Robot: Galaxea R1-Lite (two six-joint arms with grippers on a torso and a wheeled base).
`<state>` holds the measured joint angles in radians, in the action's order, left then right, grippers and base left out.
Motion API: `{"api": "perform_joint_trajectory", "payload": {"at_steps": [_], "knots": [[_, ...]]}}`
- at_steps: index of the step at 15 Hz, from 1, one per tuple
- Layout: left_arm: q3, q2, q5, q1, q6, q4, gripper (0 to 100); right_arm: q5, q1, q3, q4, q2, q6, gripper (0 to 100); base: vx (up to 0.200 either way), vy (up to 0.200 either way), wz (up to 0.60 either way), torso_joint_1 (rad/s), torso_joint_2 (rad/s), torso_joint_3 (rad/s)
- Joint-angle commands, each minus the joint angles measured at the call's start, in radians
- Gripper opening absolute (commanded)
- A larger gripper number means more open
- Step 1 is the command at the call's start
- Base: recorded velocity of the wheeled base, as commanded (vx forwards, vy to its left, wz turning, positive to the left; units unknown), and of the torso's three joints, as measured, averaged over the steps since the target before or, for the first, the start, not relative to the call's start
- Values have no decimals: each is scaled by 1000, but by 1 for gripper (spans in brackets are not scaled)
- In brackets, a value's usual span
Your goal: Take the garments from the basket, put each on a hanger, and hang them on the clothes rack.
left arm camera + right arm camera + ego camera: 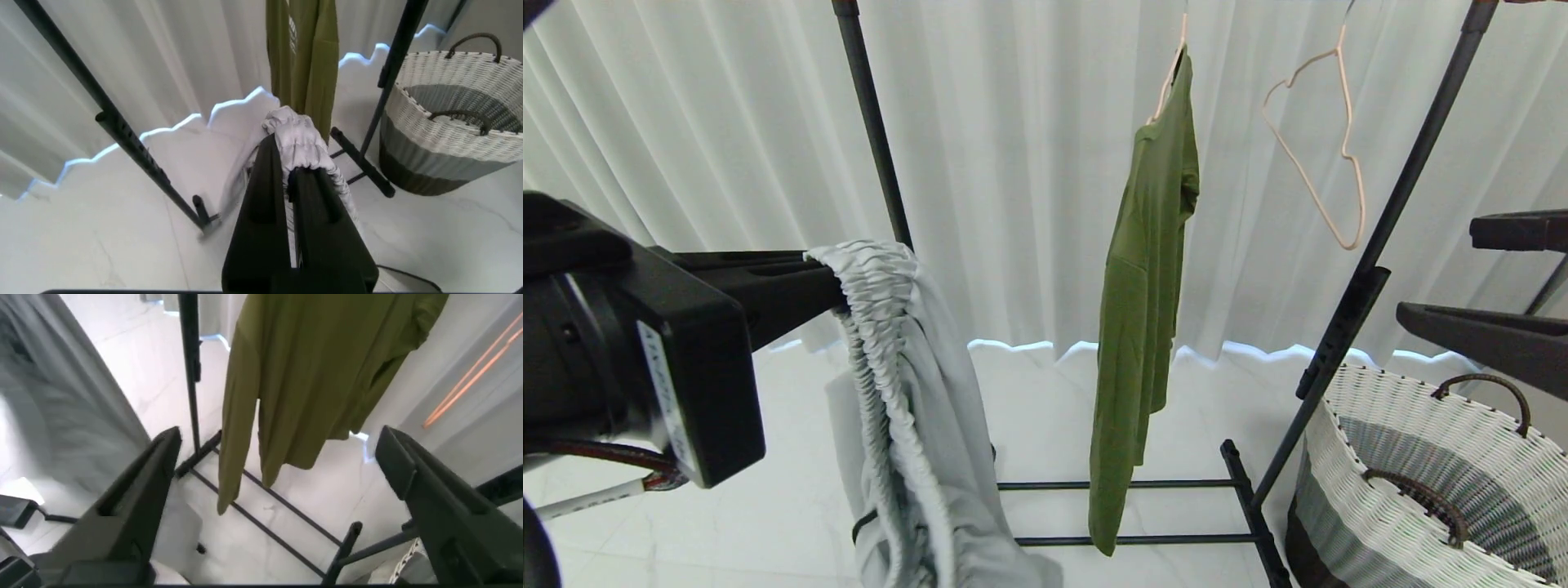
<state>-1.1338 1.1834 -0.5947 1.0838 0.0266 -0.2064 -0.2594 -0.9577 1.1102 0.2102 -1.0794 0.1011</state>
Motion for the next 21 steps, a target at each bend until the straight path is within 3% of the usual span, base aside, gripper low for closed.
{"api": "perform_joint_trajectory", "payload": {"at_steps": [1,2,4,6,9,13,16,21], "knots": [[2,-1,-7,-7,3,-1,0,-3,50,-4,23,6,0,100,0,0,0,0,0,0],[2,-1,-16,-19,4,-1,0,-6,116,5,66,3,0,100,0,0,0,0,0,0],[12,-24,-22,-102,79,-5,0,-78,335,53,258,-17,3,100,0,0,0,0,0,0],[39,-45,-14,-216,157,-5,0,-113,438,42,275,-30,2,100,0,0,0,0,0,0],[69,-67,-1,-278,165,-5,0,-147,450,25,275,-27,2,100,0,0,0,0,0,0],[77,-77,-2,-280,168,-5,0,-149,450,7,271,-19,-12,100,0,0,0,0,0,0],[77,-77,-2,-282,168,-5,0,-150,450,5,252,-22,-136,100,0,0,0,0,0,0],[77,-77,-2,-282,176,-5,0,-150,459,5,250,-17,-184,100,0,0,0,118,-306,-187]]}}
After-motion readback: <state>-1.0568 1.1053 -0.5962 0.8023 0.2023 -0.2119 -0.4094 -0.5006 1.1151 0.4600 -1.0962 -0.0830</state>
